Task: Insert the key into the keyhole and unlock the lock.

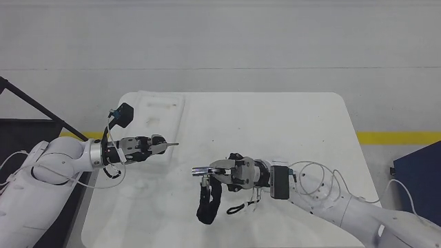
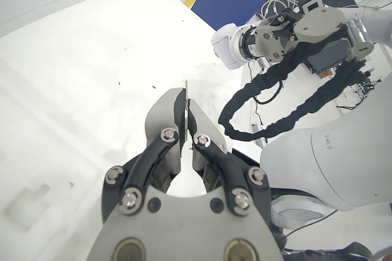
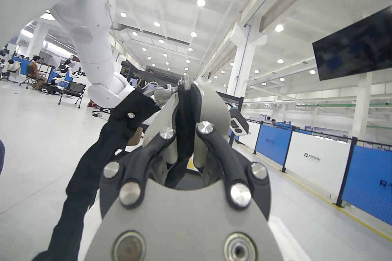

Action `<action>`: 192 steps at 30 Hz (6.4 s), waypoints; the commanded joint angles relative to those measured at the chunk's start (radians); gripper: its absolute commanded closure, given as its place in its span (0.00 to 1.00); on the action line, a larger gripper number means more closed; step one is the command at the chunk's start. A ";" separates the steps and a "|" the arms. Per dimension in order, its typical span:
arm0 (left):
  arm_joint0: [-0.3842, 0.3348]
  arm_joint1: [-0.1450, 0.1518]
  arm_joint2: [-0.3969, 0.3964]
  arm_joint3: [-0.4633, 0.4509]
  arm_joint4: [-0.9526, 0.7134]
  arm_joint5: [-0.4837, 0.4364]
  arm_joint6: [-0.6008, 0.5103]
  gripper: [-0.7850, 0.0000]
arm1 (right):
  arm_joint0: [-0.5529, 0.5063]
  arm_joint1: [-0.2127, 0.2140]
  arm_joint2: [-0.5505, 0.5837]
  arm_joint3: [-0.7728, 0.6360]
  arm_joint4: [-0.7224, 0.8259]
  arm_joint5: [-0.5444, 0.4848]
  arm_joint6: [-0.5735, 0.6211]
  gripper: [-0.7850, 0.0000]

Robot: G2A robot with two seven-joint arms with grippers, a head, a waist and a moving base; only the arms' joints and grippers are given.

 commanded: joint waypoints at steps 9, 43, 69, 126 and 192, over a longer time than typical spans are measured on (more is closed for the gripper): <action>0.000 0.000 0.000 0.000 0.000 0.000 0.000 1.00 | -0.022 -0.008 0.000 0.073 0.085 -0.065 0.065 1.00; 0.000 0.000 0.000 0.000 0.000 0.000 0.000 1.00 | -0.037 -0.008 0.007 0.072 0.107 -0.067 0.078 1.00; 0.000 0.000 0.000 0.000 0.000 0.000 0.000 1.00 | -0.084 0.068 0.082 -0.006 0.262 -0.240 0.241 1.00; 0.112 -0.062 -0.015 -0.101 0.605 -0.167 0.649 1.00 | -0.147 0.059 0.143 0.023 0.317 -0.289 0.289 1.00; -0.629 0.113 1.216 0.160 0.751 -0.170 1.731 1.00 | -0.147 0.059 0.143 0.023 0.317 -0.289 0.289 1.00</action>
